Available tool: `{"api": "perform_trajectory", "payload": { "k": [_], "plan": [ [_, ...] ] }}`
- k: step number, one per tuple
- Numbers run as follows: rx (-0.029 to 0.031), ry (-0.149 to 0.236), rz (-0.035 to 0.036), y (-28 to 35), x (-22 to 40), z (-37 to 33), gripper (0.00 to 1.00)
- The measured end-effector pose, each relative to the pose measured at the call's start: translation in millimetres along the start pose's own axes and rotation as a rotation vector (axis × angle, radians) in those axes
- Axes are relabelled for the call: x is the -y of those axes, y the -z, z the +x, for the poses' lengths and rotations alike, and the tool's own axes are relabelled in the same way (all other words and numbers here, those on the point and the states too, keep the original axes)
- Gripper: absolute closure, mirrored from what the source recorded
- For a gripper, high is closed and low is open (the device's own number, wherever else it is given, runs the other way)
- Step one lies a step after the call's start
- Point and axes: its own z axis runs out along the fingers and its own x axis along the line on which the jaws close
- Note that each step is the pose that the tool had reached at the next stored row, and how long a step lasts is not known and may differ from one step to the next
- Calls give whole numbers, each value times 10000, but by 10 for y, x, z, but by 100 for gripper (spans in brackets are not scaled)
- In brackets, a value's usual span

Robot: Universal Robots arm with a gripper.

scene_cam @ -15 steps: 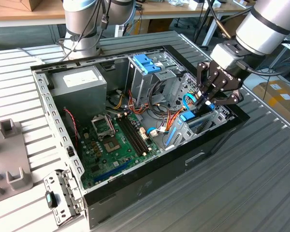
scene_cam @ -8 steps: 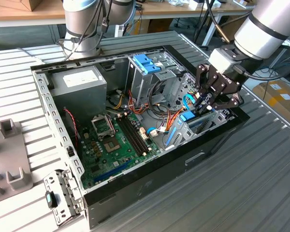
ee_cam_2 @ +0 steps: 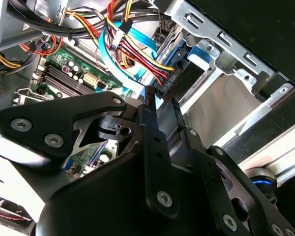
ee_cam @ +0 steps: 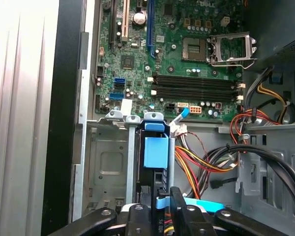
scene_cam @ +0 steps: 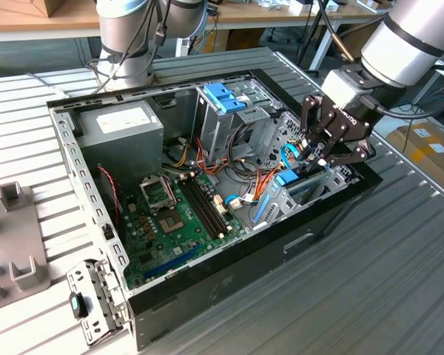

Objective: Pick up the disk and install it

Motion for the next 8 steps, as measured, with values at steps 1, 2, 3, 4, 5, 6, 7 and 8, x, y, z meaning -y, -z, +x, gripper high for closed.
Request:
{"api": "perform_trajectory", "payload": {
  "k": [1, 2, 3, 4, 5, 6, 7, 8],
  "plan": [
    [2, 0, 0, 16, -2, -2, 70],
    [7, 1, 1, 40, -4, -3, 70],
    [10, 1, 1, 55, -6, -5, 70],
    [15, 2, 1, 69, -7, -6, 70],
    [21, 2, 1, 86, -9, -7, 70],
    [29, 3, 0, 106, -11, -9, 70],
    [36, 4, 1, 122, -12, -11, 70],
    [41, 5, 1, 138, -14, -12, 70]
  ]
}}
